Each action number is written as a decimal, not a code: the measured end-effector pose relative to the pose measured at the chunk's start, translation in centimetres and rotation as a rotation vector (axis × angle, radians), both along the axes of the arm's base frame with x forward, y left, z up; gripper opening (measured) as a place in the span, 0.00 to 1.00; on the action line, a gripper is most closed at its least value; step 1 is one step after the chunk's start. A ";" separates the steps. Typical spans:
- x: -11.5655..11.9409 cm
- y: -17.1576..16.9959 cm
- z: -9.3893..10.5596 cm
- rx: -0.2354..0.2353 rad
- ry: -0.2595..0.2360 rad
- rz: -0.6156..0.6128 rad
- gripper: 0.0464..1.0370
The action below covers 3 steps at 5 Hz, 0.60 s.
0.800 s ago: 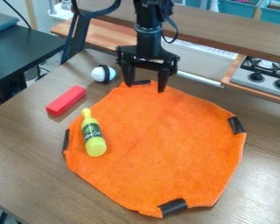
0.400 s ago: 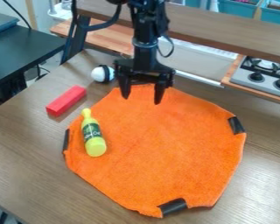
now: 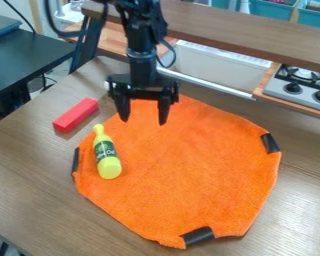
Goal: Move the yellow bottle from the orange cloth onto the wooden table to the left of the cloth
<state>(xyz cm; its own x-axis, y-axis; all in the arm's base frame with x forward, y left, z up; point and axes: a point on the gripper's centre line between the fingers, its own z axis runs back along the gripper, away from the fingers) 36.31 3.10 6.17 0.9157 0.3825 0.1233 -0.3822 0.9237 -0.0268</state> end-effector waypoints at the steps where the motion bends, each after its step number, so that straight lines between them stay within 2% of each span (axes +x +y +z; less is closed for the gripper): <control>1: -2.2 0.9 -0.6 -0.027 0.003 0.045 0.96; 3: -5.2 1.3 -2.3 0.013 -0.021 0.068 0.96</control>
<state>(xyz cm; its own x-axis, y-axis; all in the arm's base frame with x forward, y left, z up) 31.11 4.44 3.86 0.8848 0.4421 0.1473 -0.4437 0.8959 -0.0239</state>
